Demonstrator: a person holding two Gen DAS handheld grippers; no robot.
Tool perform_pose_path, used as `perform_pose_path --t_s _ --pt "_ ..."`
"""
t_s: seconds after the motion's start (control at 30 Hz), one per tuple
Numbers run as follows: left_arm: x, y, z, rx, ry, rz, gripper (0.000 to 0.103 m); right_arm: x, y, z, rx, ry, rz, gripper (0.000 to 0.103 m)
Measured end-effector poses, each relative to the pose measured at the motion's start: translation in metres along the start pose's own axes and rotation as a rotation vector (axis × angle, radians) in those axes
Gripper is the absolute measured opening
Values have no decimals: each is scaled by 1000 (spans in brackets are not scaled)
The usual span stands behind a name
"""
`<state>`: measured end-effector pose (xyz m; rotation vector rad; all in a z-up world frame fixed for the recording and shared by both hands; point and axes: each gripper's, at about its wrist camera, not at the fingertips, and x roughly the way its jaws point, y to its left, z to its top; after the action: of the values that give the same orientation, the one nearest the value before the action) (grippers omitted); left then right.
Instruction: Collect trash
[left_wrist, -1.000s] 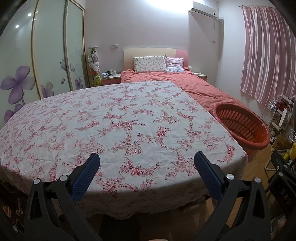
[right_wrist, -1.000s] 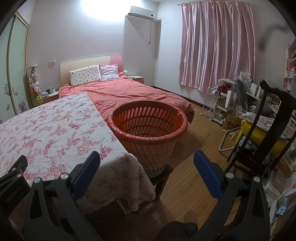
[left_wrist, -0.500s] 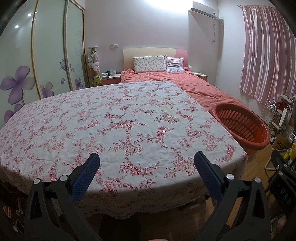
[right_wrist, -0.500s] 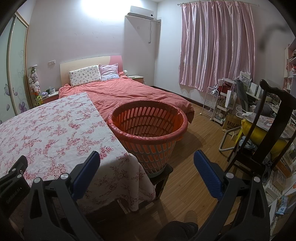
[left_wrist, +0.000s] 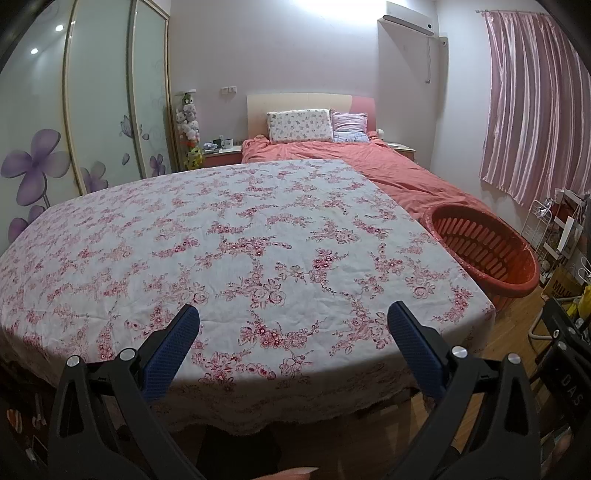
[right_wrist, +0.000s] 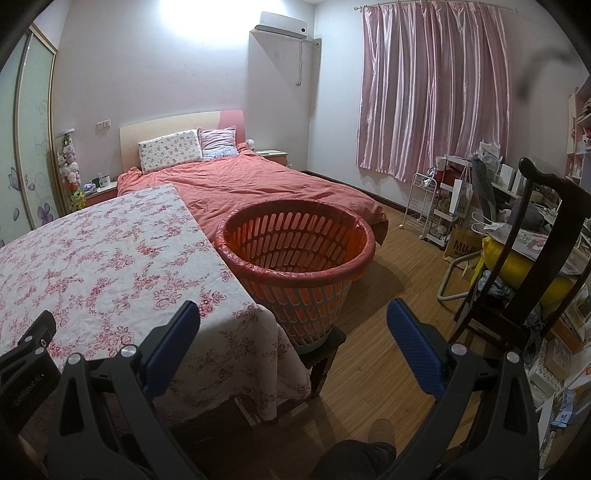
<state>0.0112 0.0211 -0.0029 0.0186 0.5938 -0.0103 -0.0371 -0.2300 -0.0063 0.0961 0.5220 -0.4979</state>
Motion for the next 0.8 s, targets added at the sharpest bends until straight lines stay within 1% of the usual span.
perform_pose_path --t_s 0.8 --pt "0 0 0 0 3 -3 100 0 1 -3 1 3 2 99"
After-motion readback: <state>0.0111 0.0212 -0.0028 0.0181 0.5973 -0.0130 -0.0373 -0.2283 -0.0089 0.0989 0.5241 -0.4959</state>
